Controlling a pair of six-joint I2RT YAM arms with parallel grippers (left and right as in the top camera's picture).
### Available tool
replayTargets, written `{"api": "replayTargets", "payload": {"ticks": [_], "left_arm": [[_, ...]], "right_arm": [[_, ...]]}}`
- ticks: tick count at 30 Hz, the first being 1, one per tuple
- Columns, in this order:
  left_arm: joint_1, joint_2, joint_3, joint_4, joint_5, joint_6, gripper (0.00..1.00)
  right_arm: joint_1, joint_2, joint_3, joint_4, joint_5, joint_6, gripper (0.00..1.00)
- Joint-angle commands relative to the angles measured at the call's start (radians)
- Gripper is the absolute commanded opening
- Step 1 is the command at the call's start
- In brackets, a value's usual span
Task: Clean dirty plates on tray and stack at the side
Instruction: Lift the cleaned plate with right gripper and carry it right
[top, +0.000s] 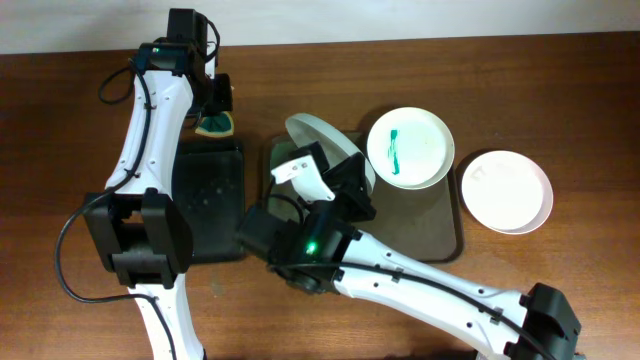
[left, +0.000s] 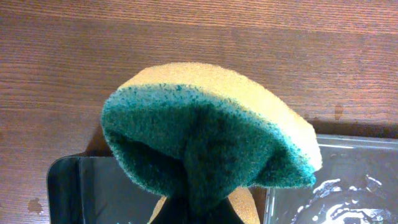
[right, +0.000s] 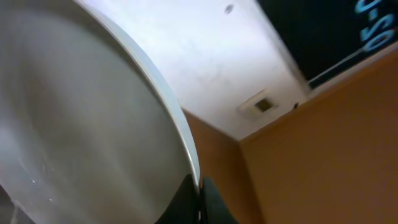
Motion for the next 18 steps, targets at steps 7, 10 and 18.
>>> {"api": "replayTargets", "payload": {"ticks": [7, 10, 18], "left_arm": [[0.003, -0.006, 0.020, 0.000, 0.011, -0.013, 0.00], [0.003, -0.006, 0.020, 0.000, 0.011, -0.013, 0.00], [0.003, -0.006, 0.020, -0.003, 0.011, -0.012, 0.00]], "right_arm": [[-0.060, -0.014, 0.025, 0.006, -0.273, 0.127, 0.04], [-0.213, -0.012, 0.025, 0.065, -0.704, 0.176, 0.04], [-0.645, -0.028, 0.025, 0.104, -1.478, -0.068, 0.04]]}}
